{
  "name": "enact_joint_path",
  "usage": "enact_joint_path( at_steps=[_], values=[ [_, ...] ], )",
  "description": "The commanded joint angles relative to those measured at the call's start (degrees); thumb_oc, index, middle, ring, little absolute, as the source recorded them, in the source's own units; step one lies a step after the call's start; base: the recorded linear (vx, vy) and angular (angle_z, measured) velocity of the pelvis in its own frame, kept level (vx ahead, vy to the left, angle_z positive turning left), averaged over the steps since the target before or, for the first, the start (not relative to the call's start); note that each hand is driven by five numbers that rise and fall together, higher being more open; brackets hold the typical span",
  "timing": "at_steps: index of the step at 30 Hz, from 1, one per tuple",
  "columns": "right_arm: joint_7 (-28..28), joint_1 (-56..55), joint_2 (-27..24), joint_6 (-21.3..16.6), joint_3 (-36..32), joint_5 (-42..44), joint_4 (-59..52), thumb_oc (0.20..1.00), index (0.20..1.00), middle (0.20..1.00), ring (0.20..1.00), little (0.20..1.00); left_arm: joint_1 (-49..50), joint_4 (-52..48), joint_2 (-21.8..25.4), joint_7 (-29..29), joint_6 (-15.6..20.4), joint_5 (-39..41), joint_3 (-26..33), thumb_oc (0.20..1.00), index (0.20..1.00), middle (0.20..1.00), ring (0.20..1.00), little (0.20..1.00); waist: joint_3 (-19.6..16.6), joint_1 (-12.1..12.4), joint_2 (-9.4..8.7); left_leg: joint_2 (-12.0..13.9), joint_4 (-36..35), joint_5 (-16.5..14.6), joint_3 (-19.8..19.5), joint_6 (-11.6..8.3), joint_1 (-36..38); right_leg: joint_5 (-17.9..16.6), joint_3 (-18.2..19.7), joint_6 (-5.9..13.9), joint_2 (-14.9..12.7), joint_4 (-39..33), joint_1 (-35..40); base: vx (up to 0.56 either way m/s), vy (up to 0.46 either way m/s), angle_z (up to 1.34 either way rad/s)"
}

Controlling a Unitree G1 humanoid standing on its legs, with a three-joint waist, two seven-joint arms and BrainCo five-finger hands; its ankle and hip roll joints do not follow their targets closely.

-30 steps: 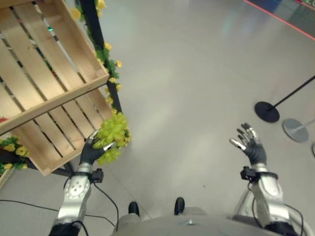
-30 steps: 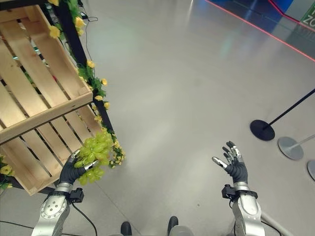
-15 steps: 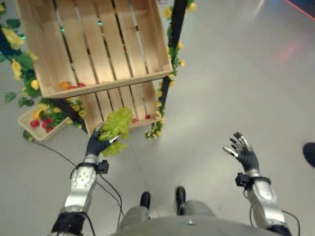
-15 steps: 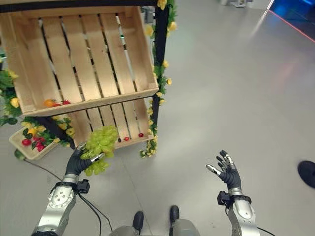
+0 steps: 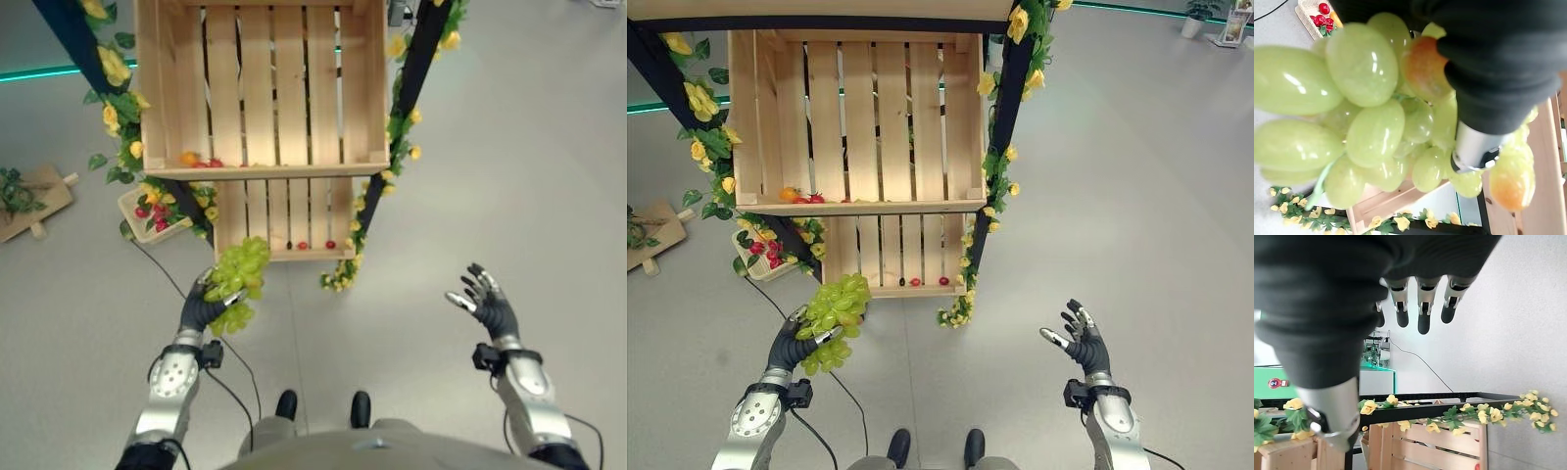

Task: Pick up the fruits from the basket on one side to the basket on the other side

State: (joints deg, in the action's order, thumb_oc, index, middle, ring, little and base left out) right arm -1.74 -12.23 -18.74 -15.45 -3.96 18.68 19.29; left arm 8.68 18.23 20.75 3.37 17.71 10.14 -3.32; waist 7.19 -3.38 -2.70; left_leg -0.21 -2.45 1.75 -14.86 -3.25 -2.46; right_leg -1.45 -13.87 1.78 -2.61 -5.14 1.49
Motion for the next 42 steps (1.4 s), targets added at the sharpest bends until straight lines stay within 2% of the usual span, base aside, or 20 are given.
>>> enact_joint_path(
  at_steps=[1,8,9,13,17,22,32,39,40,42],
  values=[
    [1.91,3.35,-1.40,-3.09,-2.33,0.77,-2.81,1.000,1.000,1.000,1.000,1.000,-7.95,-0.64,1.64,2.79,2.80,2.18,1.98,0.200,0.200,0.200,0.200,0.200,1.74,-0.89,-1.29,-1.04,5.50,-4.51,3.79,-0.09,-0.97,4.90,0.92,4.87,-3.21,10.00,-4.35,-0.04,0.041,0.25],
    [2.15,7.22,-2.01,-2.25,0.49,0.58,-2.94,1.000,1.000,1.000,1.000,1.000,-16.86,2.58,3.78,8.35,2.10,0.52,1.36,0.200,0.200,0.200,0.200,0.200,4.47,-2.15,-1.74,-0.20,4.88,-4.33,8.11,0.45,-2.76,4.06,4.10,5.38,-3.07,11.15,-8.98,-0.02,0.067,-0.28],
    [2.58,9.68,-2.71,-2.10,2.09,0.47,-2.55,1.000,1.000,1.000,1.000,1.000,-22.42,5.09,5.27,10.31,1.74,0.76,0.07,0.200,0.200,0.200,0.200,0.200,6.19,-2.78,-1.97,-0.07,5.10,-4.16,9.41,0.67,-3.85,3.50,5.39,5.63,-2.83,11.97,-11.13,-0.05,0.090,-0.36],
    [2.62,12.04,-3.73,-1.63,4.93,-0.33,-2.49,1.000,1.000,1.000,1.000,1.000,-32.22,8.86,8.72,13.88,0.45,-0.41,-1.97,0.200,0.200,0.200,0.200,0.200,8.37,-4.33,-2.05,0.07,4.41,-3.73,11.30,1.09,-4.91,2.35,7.47,6.18,-2.38,12.14,-13.59,-0.03,0.099,-0.49],
    [2.68,14.05,-4.60,-1.51,7.32,-0.90,-2.99,1.000,1.000,1.000,1.000,1.000,-42.60,11.98,12.87,16.40,-1.06,-1.24,-4.09,0.200,0.200,0.200,0.200,0.200,10.75,-5.45,-2.52,0.26,4.76,-3.38,13.07,1.20,-6.77,1.34,9.56,6.54,-2.13,12.55,-16.65,-0.06,0.067,-0.29],
    [1.87,14.44,-4.90,-1.44,9.83,-1.42,-4.17,1.000,1.000,1.000,1.000,1.000,-54.76,20.04,15.58,18.38,-2.85,-0.63,-6.81,0.200,0.200,0.200,0.200,0.200,12.80,-7.09,-3.73,0.39,4.38,-2.89,14.51,1.35,-7.95,0.24,11.06,7.05,-2.16,12.21,-18.75,-0.06,0.032,-0.20],
    [-0.90,11.31,-5.67,-2.47,11.12,-0.81,-7.97,1.000,1.000,1.000,1.000,1.000,-66.60,28.84,21.33,19.66,-4.56,-1.75,-8.02,0.200,0.200,0.200,0.200,0.200,13.97,-9.41,-6.99,0.92,5.35,-3.15,16.43,1.30,-9.88,-1.83,12.88,7.38,-2.14,10.83,-21.12,-0.04,-0.008,-0.09],
    [-1.96,9.16,-5.77,-3.12,11.44,0.00,-8.48,1.000,1.000,1.000,1.000,1.000,-69.35,31.39,24.91,20.05,-4.46,-0.57,-8.40,0.200,0.200,0.200,0.200,0.200,13.77,-9.54,-8.10,1.14,6.23,-3.08,17.00,1.20,-11.11,-2.76,13.37,7.48,-1.95,9.92,-21.63,-0.02,-0.022,-0.08],
    [-2.07,8.91,-5.86,-3.22,11.46,0.07,-8.53,1.000,1.000,1.000,1.000,1.000,-69.41,31.65,25.26,20.16,-4.48,-0.60,-8.30,1.000,1.000,1.000,1.000,1.000,13.75,-9.50,-8.15,1.17,6.29,-3.08,16.92,1.20,-11.26,-2.79,13.34,7.48,-1.95,9.84,-21.67,0.00,0.000,0.00],
    [-2.06,8.79,-5.86,-3.35,11.55,0.31,-8.24,1.000,1.000,1.000,1.000,1.000,-69.69,32.07,25.33,20.52,-4.71,-0.92,-8.48,1.000,1.000,1.000,1.000,1.000,13.78,-9.43,-8.27,1.14,6.41,-3.07,16.77,1.16,-11.41,-2.76,13.18,7.43,-1.99,9.75,-21.58,0.00,0.000,0.00]
  ],
)
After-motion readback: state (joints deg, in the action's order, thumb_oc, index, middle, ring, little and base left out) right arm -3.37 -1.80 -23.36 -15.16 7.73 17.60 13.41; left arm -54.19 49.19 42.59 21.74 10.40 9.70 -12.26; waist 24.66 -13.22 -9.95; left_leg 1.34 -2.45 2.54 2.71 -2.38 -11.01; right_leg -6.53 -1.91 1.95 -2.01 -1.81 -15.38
